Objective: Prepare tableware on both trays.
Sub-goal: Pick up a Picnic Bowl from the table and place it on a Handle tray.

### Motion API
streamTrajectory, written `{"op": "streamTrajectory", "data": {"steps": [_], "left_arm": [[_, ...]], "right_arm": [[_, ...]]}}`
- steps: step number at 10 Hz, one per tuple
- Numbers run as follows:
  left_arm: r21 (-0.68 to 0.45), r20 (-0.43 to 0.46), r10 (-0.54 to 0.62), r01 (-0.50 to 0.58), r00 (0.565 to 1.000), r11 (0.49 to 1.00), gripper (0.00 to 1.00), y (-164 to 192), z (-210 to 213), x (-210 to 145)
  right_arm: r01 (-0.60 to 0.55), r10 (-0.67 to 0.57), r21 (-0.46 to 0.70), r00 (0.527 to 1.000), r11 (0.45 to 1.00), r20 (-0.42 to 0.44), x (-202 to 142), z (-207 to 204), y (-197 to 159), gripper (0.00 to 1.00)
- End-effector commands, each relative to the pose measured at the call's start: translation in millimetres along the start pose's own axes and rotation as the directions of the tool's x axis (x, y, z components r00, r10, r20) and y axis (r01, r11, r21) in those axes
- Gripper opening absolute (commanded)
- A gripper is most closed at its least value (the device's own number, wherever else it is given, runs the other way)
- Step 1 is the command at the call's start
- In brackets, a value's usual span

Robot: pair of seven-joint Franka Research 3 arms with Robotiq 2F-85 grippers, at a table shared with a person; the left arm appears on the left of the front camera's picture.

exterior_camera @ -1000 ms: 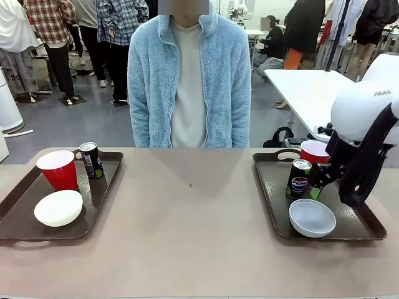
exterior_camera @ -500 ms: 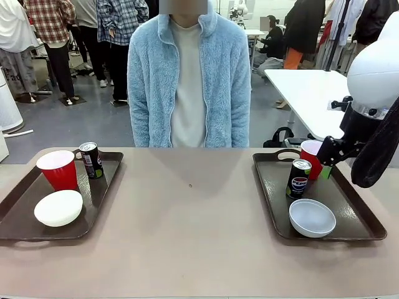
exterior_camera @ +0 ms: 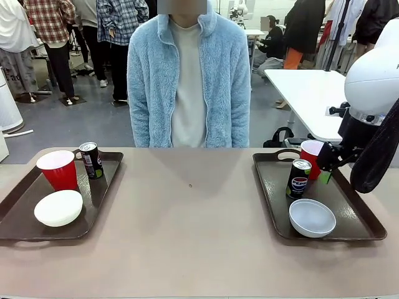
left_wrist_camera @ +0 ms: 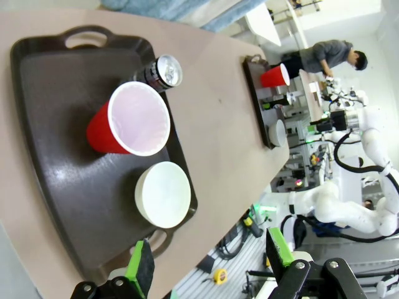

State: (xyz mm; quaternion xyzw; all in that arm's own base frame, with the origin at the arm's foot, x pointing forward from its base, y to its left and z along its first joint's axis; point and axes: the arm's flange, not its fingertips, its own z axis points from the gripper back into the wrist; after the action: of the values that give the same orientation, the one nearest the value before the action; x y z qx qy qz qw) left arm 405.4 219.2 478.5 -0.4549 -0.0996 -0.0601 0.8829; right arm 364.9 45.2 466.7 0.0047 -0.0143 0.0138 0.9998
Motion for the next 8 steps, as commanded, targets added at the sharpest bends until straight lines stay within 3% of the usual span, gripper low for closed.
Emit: {"op": "streamTrajectory", "data": {"steps": [1,5,6,8], "left_arm": [[0.004,0.013,0.007,-0.007,1.000,1.000,0.95,-2.5,-0.4,-1.6],[0.004,0.013,0.007,-0.007,1.000,1.000,0.95,-2.5,-0.4,-1.6],[0.004,0.013,0.007,-0.007,1.000,1.000,0.95,-2.5,-0.4,-1.6],[0.004,0.013,0.007,-0.007,1.000,1.000,0.95,-2.5,-0.4,-1.6]], "right_arm": [[-0.014,0.014,0.020,1.000,1.000,0.016,1.4,-4.6,0.4,1.00],[0.000,0.000,0.000,1.000,1.000,0.001,0.1,0.1,0.0,1.00],[0.017,-0.020,0.197,1.000,0.980,0.010,16.0,16.0,-21.1,1.00],[0.035,-0.038,0.470,0.999,0.882,-0.004,40.2,42.5,-71.5,1.00]]}}
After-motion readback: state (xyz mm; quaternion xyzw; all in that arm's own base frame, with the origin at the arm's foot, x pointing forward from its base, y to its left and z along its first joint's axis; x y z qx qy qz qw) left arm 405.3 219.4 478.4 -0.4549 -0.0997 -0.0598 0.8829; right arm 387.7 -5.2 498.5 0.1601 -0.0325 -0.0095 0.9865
